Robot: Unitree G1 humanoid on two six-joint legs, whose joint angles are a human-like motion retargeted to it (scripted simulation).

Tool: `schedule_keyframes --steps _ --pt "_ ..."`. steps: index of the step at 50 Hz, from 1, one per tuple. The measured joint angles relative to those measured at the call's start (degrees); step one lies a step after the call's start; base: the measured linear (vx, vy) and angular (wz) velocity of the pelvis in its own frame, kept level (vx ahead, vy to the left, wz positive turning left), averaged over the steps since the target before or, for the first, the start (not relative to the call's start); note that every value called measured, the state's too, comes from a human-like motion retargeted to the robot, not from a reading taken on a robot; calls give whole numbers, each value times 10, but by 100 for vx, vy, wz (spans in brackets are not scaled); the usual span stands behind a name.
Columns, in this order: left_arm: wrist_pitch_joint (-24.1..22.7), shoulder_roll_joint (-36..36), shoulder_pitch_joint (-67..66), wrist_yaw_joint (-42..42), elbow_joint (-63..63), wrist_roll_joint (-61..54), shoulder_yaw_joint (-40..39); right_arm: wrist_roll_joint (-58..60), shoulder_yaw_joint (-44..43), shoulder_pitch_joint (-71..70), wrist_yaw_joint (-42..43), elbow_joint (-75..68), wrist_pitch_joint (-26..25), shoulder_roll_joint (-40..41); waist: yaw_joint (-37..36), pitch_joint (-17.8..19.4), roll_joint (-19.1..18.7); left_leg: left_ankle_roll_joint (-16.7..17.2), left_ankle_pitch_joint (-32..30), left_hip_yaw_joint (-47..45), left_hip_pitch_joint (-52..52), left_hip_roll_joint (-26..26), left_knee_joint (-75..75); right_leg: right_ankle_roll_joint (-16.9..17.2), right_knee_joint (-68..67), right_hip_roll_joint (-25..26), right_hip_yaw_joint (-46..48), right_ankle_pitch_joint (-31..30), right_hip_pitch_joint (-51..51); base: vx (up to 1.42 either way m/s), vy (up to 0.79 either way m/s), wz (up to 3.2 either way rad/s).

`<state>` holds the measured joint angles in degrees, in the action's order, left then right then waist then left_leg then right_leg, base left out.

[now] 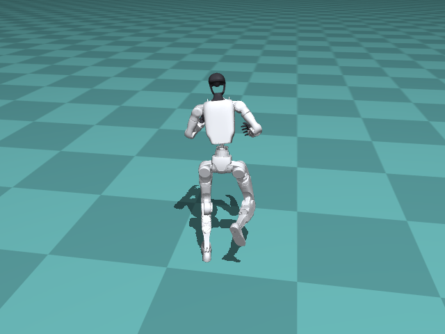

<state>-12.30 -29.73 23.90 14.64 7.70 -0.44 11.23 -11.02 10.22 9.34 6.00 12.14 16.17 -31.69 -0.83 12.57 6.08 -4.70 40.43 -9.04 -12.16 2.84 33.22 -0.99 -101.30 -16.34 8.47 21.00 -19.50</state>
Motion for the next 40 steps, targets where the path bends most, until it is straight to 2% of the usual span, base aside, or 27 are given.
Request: schedule_keyframes --steps 2,3,5,7,8,10,12,13,15,18,20,22,25,27,30,32,33,35,36,37,38,40 --pt "-6 35 150 55 48 -50 30 -57 -54 126 -37 25 0 -93 103 -21 -50 41 -52 31 44 32 -56 0 73 15 36 4 -79 156 -23 173" --pt "-14 30 206 75 80 -67 38 -69 -84 182 -53 37 -1 -151 158 -29 -79 62 -92 48 63 52 -84 1 135 23 57 3 -107 159 -36 159" --pt "-51 -24 303 86 140 -215 41 -46 -140 282 -62 35 2 -269 243 -43 -132 80 -204 75 97 92 -135 29 315 46 87 -13 -141 163 -49 119" --pt "-82 -92 353 64 173 -309 32 -13 -206 364 -93 10 -7 -332 307 -44 -160 107 -326 81 149 120 -188 64 565 75 86 -53 -121 169 -63 89" --pt "-89 -116 359 59 185 -318 26 5 -238 393 -115 -5 -18 -341 333 -41 -159 121 -371 81 182 122 -209 76 693 78 73 -67 -98 174 -70 90" --pt "-99 -142 343 57 198 -338 -1 35 -293 427 -137 -29 -39 -328 368 -25 -137 125 -410 89 261 110 -224 105 887 60 47 -57 -44 176 -75 73" --pt "-90 -132 271 33 199 -359 -52 43 -311 419 -105 -39 -44 -284 361 3 -109 96 -378 102 308 90 -140 121 951 33 56 -51 3 169 -73 -3" --pt "-79 -117 218 11 194 -366 -79 46 -303 399 -74 -43 -41 -260 347 17 -102 80 -351 107 302 80 -52 118 952 22 72 -69 23 159 -67 -64" --pt "-50 -82 98 -21 161 -363 -117 51 -262 331 -6 -53 -33 -215 303 46 -110 50 -302 99 249 82 167 91 894 21 95 -92 43 151 -59 -108" --pt "-2 -33 -103 17 48 -302 -126 27 -154 143 66 -86 -42 -150 209 79 -133 -8 -219 51 147 129 456 55 695 54 54 30 21 150 -50 -152" --pt "7 7 -242 41 -8 -306 -126 -3 -64 -25 96 -85 -48 -106 145 70 -127 -43 -174 17 61 138 589 49 633 67 25 92 20 154 -36 -157" --pt "-2 32 -391 29 9 -369 -138 -19 19 -198 104 -47 -49 -48 74 26 -100 -62 -160 -19 -49 107 636 47 655 67 -3 101 38 156 -17 -159" --pt "13 2 -590 -19 93 -435 -158 0 72 -377 109 37 -59 33 -80 -44 -47 -54 -168 -80 -182 41 560 53 741 52 -62 32 94 161 6 -173" --pt "28 -36 -684 -55 134 -449 -177 21 83 -455 120 83 -61 60 -174 -67 -9 -37 -192 -123 -219 21 417 67 816 29 -90 -76 153 168 28 -120" --pt "31 -61 -771 -102 155 -449 -193 77 102 -537 129 142 -59 69 -257 -69 26 -4 -243 -197 -180 10 105 97 921 5 -101 -248 268 173 39 -42" --pt "31 -66 -792 -122 156 -447 -206 83 117 -549 122 190 -44 67 -277 -55 6 46 -250 -238 -106 20 -118 104 936 34 -105 -287 353 179 43 -6" --pt "31 -65 -794 -131 154 -438 -213 68 121 -539 112 217 -31 65 -278 -45 -15 78 -237 -247 -71 32 -200 99 918 57 -106 -280 394 179 44 25" --pt "26 -51 -774 -134 142 -390 -222 24 116 -490 78 261 -7 61 -261 -30 -54 121 -216 -225 -34 62 -263 78 813 98 -86 -236 433 176 43 74" --pt "20 -37 -737 -114 128 -354 -220 11 108 -449 60 266 -4 59 -242 -19 -60 114 -217 -195 -25 66 -245 64 714 100 -60 -207 422 168 38 125" --pt "14 -24 -688 -90 114 -318 -217 4 101 -404 46 263 -3 56 -221 -7 -60 98 -210 -165 -20 64 -214 50 612 93 -33 -177 404 159 34 154" --pt "10 -14 -619 -55 96 -284 -212 7 94 -352 41 245 -4 50 -200 9 -47 62 -186 -137 -22 50 -160 35 499 67 -6 -144 372 153 29 167" --pt "-22 -7 -431 -7 38 -128 -197 -1 71 -221 46 188 28 42 -156 35 3 -33 -97 -93 -44 8 -30 10 300 6 19 -73 293 146 21 182"
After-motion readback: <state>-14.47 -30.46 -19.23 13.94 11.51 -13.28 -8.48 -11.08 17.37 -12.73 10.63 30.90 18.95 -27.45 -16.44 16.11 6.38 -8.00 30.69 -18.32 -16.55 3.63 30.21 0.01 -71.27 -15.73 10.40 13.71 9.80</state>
